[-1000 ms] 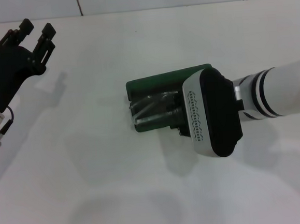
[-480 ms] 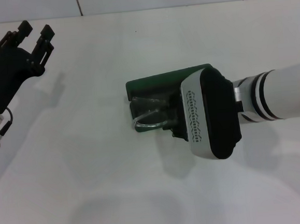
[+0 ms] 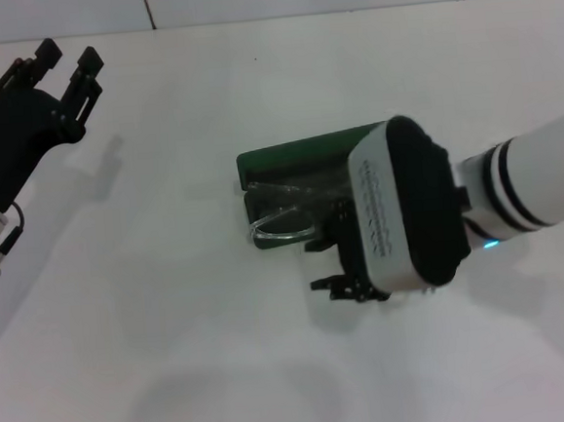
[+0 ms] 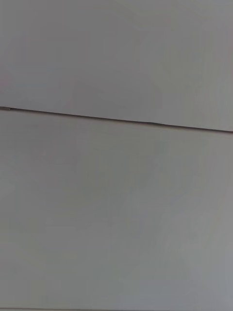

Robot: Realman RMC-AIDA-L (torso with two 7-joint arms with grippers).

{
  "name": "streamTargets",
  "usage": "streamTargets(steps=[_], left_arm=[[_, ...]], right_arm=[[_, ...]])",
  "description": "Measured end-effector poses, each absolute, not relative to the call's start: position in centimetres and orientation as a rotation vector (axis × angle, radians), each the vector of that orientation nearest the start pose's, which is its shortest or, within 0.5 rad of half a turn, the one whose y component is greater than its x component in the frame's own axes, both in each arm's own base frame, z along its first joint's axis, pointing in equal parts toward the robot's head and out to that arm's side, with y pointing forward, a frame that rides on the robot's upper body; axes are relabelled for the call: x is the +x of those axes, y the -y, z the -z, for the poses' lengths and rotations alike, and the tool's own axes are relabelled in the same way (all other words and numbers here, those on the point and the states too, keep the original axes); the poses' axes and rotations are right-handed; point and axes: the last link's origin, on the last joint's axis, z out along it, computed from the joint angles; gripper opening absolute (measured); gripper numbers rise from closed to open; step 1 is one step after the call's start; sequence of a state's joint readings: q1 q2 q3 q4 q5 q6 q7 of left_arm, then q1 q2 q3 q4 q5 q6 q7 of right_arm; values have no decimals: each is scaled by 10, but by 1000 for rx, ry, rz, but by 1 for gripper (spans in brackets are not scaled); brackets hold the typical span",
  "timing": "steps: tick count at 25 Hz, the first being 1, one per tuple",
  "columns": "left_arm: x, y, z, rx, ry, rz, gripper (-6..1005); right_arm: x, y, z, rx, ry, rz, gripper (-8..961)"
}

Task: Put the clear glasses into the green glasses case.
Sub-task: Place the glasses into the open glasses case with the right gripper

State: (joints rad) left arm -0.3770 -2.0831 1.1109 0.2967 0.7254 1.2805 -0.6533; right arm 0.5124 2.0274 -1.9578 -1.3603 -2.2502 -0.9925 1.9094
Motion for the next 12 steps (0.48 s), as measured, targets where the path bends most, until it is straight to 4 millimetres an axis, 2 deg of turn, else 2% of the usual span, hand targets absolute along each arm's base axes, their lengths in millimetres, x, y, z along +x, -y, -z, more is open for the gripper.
streamTargets(steps=[6,12], left_arm=[[-303,-330,-7,-1852,511,984,515],[-303,-329,-7,-1853,508,988,516]], right_arm=[[144,-337,88,-2845,240,281,413],[150,-344,83,-2806,193,312,418]])
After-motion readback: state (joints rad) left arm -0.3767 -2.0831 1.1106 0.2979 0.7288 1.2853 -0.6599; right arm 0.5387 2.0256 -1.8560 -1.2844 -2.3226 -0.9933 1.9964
